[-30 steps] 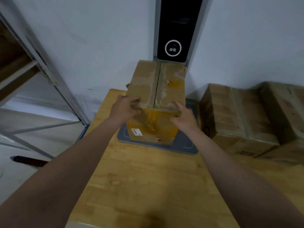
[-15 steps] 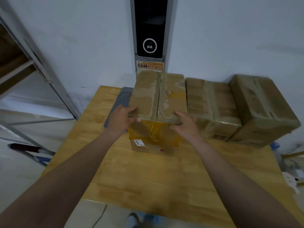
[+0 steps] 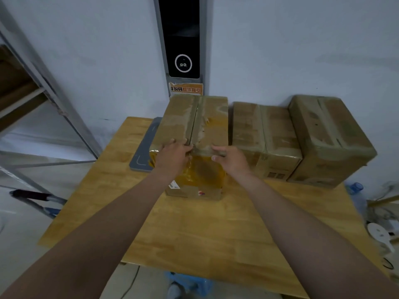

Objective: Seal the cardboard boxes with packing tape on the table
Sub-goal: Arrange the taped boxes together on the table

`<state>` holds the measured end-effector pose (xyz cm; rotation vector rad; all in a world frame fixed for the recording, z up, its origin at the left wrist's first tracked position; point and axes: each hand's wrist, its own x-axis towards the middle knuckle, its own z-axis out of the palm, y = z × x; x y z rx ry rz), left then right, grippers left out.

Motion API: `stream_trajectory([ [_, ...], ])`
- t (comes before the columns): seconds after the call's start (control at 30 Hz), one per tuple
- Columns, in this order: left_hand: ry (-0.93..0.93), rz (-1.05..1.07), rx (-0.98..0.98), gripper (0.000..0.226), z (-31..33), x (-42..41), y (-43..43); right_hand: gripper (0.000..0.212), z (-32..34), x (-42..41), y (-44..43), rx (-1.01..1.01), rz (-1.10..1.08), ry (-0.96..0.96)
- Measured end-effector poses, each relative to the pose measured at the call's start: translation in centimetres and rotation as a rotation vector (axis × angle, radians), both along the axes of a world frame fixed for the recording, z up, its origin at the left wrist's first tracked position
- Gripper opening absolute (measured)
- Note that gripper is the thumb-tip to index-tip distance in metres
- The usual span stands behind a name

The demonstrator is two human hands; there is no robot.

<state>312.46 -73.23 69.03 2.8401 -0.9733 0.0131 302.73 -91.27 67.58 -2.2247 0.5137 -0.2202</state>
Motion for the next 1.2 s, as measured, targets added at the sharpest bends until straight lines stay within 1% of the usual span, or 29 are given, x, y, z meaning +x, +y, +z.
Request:
stream_trajectory([
  [0.13, -0.061, 0.048, -0.032, 0.038, -0.3, 4.2, -0.5, 0.043, 0.1, 4.3, 0.2, 0.009, 0.046, -0.015],
  [0.2, -0.046, 0.074, -0.061, 0.036, -0.3, 7.3, -0.5, 0.048, 0.4, 6.7, -0.2, 0.015, 0.082, 0.037],
  [0.3, 0.000, 0.102, -0.077, 0.034, 0.0, 11.2, -1.2, 0.053, 1.3, 8.8, -2.1, -0.034, 0.085, 0.106],
  [0.33, 0.006, 0.111, -0.057, 0.037, 0.2, 12.0, -2.0, 0.052, 1.4, 8.8, -3.1, -0.044, 0.061, 0.123],
  [0.4, 0.024, 0.125, -0.035, 0.052, 0.6, 12.4, -4.6, 0.049, 1.3, 7.9, -5.6, -0.043, -0.010, 0.169],
  [0.43, 0.027, 0.105, -0.047, 0.059, 0.8, 12.1, -6.3, 0.046, 1.0, 7.3, -7.1, -0.027, -0.032, 0.190],
  [0.5, 0.024, -0.018, -0.118, 0.060, 0.9, 11.0, -9.9, 0.040, 0.3, 5.9, -10.2, -0.003, -0.083, 0.232],
  [0.53, 0.060, -0.092, -0.155, 0.057, 0.8, 10.2, -11.9, 0.043, 0.2, 5.2, -11.8, -0.040, -0.121, 0.276],
  [0.57, 0.138, -0.168, -0.167, 0.055, 0.6, 9.4, -13.9, 0.048, 0.1, 4.6, -13.4, -0.093, -0.161, 0.329],
  [0.63, 0.300, -0.302, -0.091, 0.052, -0.5, 7.7, -17.8, 0.049, -0.2, 3.3, -16.6, -0.164, -0.209, 0.419],
  [0.7, 0.402, -0.356, -0.028, 0.052, -2.5, 6.5, -21.1, 0.046, -1.4, 2.3, -19.8, -0.228, -0.160, 0.513],
  [0.77, 0.465, -0.317, 0.000, 0.055, -4.8, 5.8, -23.9, 0.045, -3.0, 1.5, -22.6, -0.323, -0.059, 0.645],
  [0.83, 0.518, -0.268, 0.081, 0.059, -7.0, 5.6, -26.1, 0.046, -4.6, 1.3, -24.9, -0.366, 0.024, 0.745],
  [0.87, 0.533, -0.251, 0.131, 0.060, -7.9, 5.5, -27.0, 0.049, -5.1, 1.3, -25.9, -0.369, 0.060, 0.778],
  [0.97, 0.569, -0.200, 0.230, 0.061, -9.7, 5.1, -29.1, 0.072, -6.3, 1.9, -27.9, -0.325, 0.145, 0.802],
  [1.0, 0.576, -0.180, 0.248, 0.063, -10.1, 4.9, -29.8, 0.076, -6.5, 2.2, -28.3, -0.324, 0.162, 0.809],
  [1.1, 0.566, -0.124, 0.290, 0.068, -10.6, 4.1, -32.0, 0.079, -7.1, 3.3, -29.1, -0.341, 0.208, 0.852],
  [1.2, 0.540, -0.096, 0.302, 0.066, -10.7, 4.0, -33.8, 0.079, -7.5, 4.0, -29.8, -0.358, 0.237, 0.863],
])
